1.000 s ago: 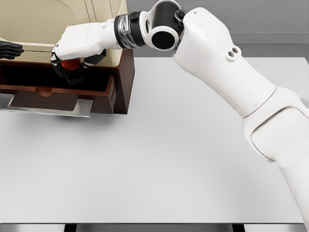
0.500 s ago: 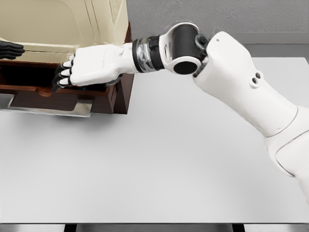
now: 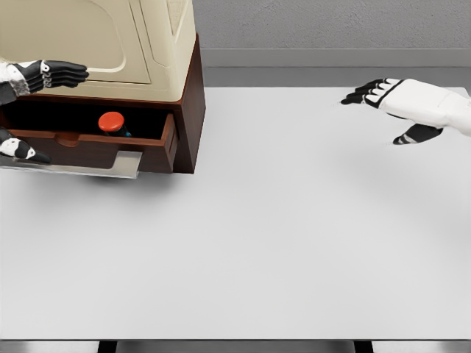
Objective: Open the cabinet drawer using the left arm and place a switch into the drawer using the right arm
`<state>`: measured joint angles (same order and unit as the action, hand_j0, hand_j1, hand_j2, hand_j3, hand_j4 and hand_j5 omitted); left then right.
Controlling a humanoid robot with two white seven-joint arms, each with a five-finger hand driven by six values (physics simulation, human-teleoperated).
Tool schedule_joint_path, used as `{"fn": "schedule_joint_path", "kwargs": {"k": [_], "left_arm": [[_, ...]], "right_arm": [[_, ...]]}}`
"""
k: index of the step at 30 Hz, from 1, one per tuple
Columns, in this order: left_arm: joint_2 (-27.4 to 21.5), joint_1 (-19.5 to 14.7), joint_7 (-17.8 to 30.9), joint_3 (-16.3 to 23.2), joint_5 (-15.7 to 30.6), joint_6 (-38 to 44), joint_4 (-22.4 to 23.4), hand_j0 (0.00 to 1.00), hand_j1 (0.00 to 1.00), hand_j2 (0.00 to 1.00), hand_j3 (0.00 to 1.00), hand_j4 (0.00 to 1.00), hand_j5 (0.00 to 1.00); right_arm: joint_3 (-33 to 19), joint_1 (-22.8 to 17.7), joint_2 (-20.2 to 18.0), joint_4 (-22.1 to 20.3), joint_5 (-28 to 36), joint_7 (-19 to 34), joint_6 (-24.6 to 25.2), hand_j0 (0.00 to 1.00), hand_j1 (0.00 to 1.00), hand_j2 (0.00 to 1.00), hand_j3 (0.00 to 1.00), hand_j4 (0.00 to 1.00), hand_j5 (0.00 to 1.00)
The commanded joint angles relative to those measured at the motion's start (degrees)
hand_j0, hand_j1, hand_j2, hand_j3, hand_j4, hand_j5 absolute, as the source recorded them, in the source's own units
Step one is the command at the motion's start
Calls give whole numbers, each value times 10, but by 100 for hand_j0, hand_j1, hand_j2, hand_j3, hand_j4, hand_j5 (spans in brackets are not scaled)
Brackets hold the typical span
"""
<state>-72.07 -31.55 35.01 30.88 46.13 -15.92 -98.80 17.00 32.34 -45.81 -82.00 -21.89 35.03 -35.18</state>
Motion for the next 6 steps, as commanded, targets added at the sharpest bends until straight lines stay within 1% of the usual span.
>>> {"fn": "schedule_joint_path", "kwargs": {"k": [1,6], "left_arm": [[42,0,0,-2,-20,14,-11,100,100,100,100,100,100],[45,-1,0,-2,-22,16,-11,100,100,100,100,100,100]], "right_arm": [[-13,0,-2,16,5,0,2,100,100,100,100,100,100],[-15,-4,-1,14,6,0,2,100,100,100,100,100,100]]}}
